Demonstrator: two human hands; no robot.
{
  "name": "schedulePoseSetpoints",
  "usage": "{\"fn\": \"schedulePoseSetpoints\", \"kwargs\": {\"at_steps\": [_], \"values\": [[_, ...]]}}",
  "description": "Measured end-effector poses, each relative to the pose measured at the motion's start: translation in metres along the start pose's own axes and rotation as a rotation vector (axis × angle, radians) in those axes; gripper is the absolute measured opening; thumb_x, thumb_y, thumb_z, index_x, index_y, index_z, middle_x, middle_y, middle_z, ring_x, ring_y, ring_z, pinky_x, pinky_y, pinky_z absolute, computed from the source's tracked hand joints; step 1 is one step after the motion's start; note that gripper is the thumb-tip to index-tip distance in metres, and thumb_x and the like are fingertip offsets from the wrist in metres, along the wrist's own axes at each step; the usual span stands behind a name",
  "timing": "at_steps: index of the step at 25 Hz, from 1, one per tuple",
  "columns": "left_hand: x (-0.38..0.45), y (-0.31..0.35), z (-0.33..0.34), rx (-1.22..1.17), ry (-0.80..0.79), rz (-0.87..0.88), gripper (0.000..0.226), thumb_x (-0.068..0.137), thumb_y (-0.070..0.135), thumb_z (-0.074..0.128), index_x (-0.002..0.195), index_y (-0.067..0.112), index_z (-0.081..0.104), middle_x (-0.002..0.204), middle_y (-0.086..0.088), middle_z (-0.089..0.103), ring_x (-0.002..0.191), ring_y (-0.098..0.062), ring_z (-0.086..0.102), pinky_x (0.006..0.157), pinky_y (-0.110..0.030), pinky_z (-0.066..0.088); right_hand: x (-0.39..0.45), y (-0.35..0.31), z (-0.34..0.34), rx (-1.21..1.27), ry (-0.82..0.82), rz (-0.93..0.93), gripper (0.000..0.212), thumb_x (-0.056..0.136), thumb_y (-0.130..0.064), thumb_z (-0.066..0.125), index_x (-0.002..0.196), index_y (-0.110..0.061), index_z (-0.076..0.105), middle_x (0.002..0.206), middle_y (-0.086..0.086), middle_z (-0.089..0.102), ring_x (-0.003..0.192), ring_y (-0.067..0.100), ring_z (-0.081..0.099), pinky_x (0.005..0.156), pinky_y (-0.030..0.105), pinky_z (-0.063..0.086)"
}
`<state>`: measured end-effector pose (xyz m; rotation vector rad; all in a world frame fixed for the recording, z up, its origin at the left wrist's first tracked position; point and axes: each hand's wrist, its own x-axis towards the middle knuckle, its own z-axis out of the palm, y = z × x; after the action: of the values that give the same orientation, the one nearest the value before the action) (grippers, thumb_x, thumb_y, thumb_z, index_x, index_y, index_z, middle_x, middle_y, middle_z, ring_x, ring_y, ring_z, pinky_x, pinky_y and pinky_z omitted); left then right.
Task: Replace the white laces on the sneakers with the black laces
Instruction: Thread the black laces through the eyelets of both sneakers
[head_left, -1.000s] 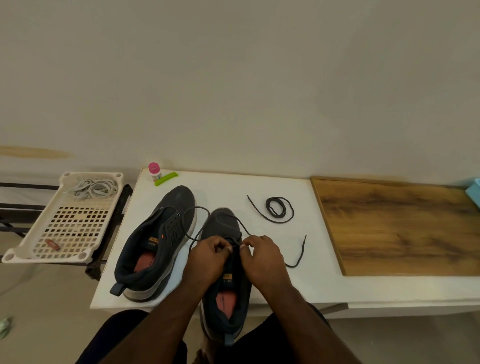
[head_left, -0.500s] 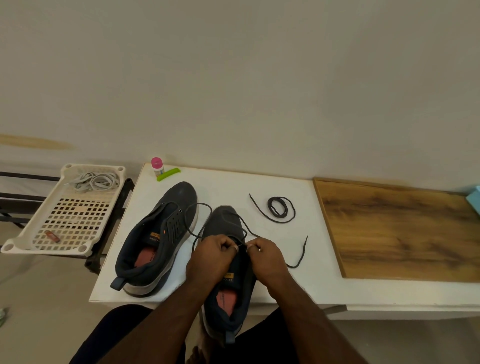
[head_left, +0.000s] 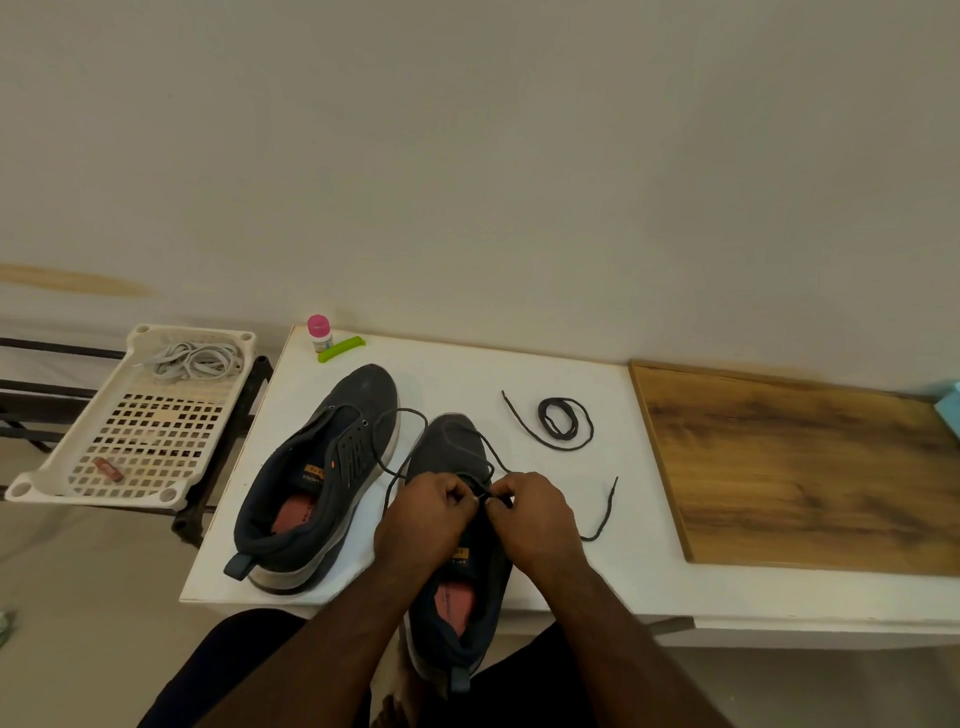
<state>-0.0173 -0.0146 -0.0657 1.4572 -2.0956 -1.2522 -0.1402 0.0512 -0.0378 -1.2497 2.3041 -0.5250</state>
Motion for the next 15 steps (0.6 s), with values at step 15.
{"fn": "schedulePoseSetpoints", "kwargs": {"at_steps": [15], "values": [[0.001,0.002,-0.003,0.034,0.008,-0.046,0.018,0.092,0.034,0.059,0.075,0.028,0.062,0.074,0.008,0.064,0.071,-0.007,0.060,0.067,-0.030,0.049,-0.005,0.003,-0.004,0.503,-0.024,0.193,0.022,0.092,-0.042,0.063,0.086,-0.024,0.073,0.077,-0.006,0.068,0.075,0.015,0.066,0.073,0.042,0.062]]}}
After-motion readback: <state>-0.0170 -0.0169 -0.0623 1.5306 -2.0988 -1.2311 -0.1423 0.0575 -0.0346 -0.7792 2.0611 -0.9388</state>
